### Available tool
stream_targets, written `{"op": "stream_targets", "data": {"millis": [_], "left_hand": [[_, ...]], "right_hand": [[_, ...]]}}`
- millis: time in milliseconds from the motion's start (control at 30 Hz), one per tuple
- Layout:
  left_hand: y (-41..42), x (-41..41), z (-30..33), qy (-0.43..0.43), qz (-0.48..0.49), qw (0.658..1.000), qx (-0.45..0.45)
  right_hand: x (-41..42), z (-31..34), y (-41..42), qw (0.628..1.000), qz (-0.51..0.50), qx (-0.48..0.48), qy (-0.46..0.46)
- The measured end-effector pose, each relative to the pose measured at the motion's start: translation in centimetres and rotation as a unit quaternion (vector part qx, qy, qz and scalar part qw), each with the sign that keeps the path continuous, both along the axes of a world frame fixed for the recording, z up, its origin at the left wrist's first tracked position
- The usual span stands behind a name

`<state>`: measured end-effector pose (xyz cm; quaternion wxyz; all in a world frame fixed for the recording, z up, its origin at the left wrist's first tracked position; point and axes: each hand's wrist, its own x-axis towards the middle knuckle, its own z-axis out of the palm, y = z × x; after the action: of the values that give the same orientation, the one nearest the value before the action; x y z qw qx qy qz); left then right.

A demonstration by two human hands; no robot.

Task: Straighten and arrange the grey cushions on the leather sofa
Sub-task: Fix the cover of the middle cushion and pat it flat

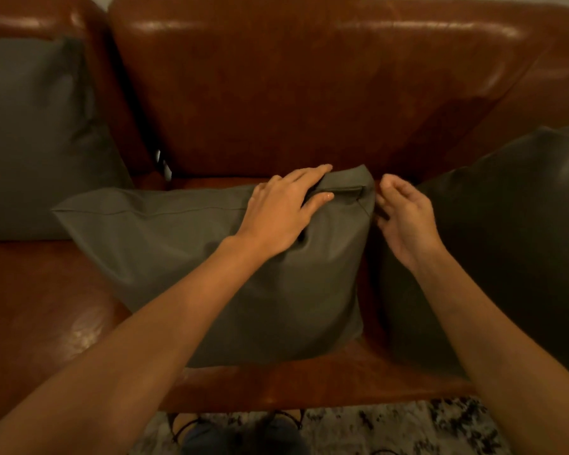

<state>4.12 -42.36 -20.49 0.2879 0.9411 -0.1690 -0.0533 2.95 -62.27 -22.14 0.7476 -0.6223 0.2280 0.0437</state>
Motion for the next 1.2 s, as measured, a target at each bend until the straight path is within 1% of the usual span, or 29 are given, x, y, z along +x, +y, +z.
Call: {"op": "stream_targets", "data": {"millis": [33, 67, 133, 167, 200, 300, 333, 400, 467, 533, 600, 667, 733, 767, 833, 867, 900, 933, 1000, 1033, 1067, 1133, 1200], "left_hand": [[0.1, 0.0, 0.0, 0.005, 0.005, 1.0, -0.007], [0.2, 0.0, 0.0, 0.013, 0.008, 1.0, -0.015], [0.3, 0.1, 0.1, 0.034, 0.013, 0.999, -0.017], [0.2, 0.1, 0.2, 0.045, 0.016, 0.999, -0.011], [0.1, 0.1, 0.3, 0.058, 0.018, 0.998, -0.006], [0.4, 0.4, 0.5, 0.095, 0.014, 0.995, 0.001], [1.0, 0.6, 0.3, 0.098, 0.002, 0.995, 0.032], [2.8, 0.8, -0.3, 0.091, -0.023, 0.987, 0.13], [4.4, 0.9, -0.8, 0.07, -0.021, 0.979, 0.189], [4.9, 1.2, -0.9, 0.023, 0.006, 0.979, 0.204], [4.5, 1.9, -1.0, -0.026, 0.027, 0.976, 0.213], [4.0, 3.2, -1.3, -0.028, 0.047, 0.979, 0.196], [3.8, 4.2, -1.5, -0.018, 0.067, 0.985, 0.161], [3.9, 4.7, -1.5, -0.028, 0.079, 0.987, 0.135], [4.7, 5.3, -1.5, -0.061, 0.105, 0.99, 0.075], [5.4, 5.3, -1.6, -0.059, 0.11, 0.991, 0.056], [6.5, 5.1, -1.9, -0.04, 0.108, 0.992, 0.053], [7.7, 4.7, -2.6, -0.011, 0.097, 0.993, 0.074], [10.2, 2.9, -4.7, 0.059, 0.052, 0.985, 0.155], [11.3, 1.7, -5.9, 0.091, 0.033, 0.979, 0.18], [12.3, 0.6, -7.0, 0.116, 0.029, 0.976, 0.182], [13.5, -1.5, -8.5, 0.144, 0.057, 0.977, 0.149], [13.5, -3.1, -9.2, 0.131, 0.093, 0.976, 0.144]], "right_hand": [[0.3, 0.4, -0.2, 1.0, 0.003, 0.008, 0.003], [0.5, 0.9, -0.4, 0.999, 0.033, -0.002, 0.001], [0.8, 1.9, -0.5, 0.99, 0.139, -0.038, -0.005], [0.8, 2.2, -0.5, 0.983, 0.174, -0.056, -0.012], [0.9, 2.4, -0.4, 0.98, 0.182, -0.073, -0.028], [1.6, 2.3, -0.7, 0.989, 0.108, -0.095, -0.045], [1.8, 2.0, -0.8, 0.99, 0.089, -0.099, -0.038], [2.0, 1.1, -0.8, 0.991, 0.059, -0.117, -0.011], [2.2, 0.0, -0.2, 0.986, 0.033, -0.162, 0.007], [2.5, -0.7, 0.7, 0.981, 0.007, -0.194, 0.018], [2.9, -0.6, 1.5, 0.981, -0.017, -0.189, 0.029], [3.4, -0.7, 1.9, 0.989, -0.019, -0.141, 0.03], [3.4, -1.1, 1.9, 0.996, 0.005, -0.088, 0.032], [3.3, -1.7, 2.0, 0.997, 0.022, -0.074, 0.029], [2.4, -3.2, 2.1, 0.994, 0.069, -0.078, 0.034], [1.7, -4.1, 2.3, 0.991, 0.092, -0.088, 0.046], [1.0, -5.0, 2.4, 0.988, 0.11, -0.092, 0.06], [0.2, -5.9, 2.6, 0.985, 0.128, -0.093, 0.074], [-1.2, -8.1, 2.7, 0.973, 0.177, -0.118, 0.089], [-1.7, -8.9, 2.8, 0.967, 0.195, -0.134, 0.093], [-2.0, -9.5, 2.8, 0.965, 0.201, -0.142, 0.095], [-2.7, -10.4, 2.7, 0.969, 0.185, -0.132, 0.096], [-3.8, -11.4, 2.0, 0.971, 0.155, -0.143, 0.114]]}}
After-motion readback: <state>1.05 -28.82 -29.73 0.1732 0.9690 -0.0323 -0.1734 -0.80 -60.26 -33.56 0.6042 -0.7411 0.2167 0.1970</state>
